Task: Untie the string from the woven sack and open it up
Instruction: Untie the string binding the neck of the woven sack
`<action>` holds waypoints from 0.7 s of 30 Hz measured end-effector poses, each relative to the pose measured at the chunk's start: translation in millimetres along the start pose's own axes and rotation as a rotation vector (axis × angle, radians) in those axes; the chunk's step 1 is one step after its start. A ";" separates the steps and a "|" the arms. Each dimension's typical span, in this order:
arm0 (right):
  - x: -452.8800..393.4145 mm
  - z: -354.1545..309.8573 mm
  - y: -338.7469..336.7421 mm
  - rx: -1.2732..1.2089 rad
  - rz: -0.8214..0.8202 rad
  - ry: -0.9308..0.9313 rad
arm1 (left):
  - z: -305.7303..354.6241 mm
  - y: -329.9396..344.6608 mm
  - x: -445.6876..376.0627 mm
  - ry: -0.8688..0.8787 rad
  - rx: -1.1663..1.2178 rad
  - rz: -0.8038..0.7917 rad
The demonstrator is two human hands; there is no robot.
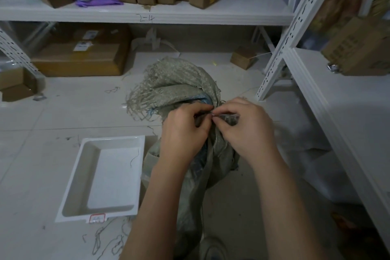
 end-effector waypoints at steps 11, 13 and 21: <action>-1.8 -8.2 0.1 0.100 0.001 0.000 | -3.9 -11.5 1.4 -0.039 0.030 0.042; -1.3 -9.1 2.0 0.115 -0.025 -0.002 | -3.1 -10.8 1.6 -0.047 0.013 0.041; -0.9 -10.7 -1.1 0.079 0.015 -0.015 | -17.9 -13.1 1.7 -0.184 0.230 0.108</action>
Point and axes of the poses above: each hand's wrist, its own x-axis away from the middle knuckle, its own y-axis out of the palm, z = x × y, the point moved 10 cm from there along -x, towards the middle knuckle, and after that the axes turned 2 degrees about -x, right-handed, at the moved point
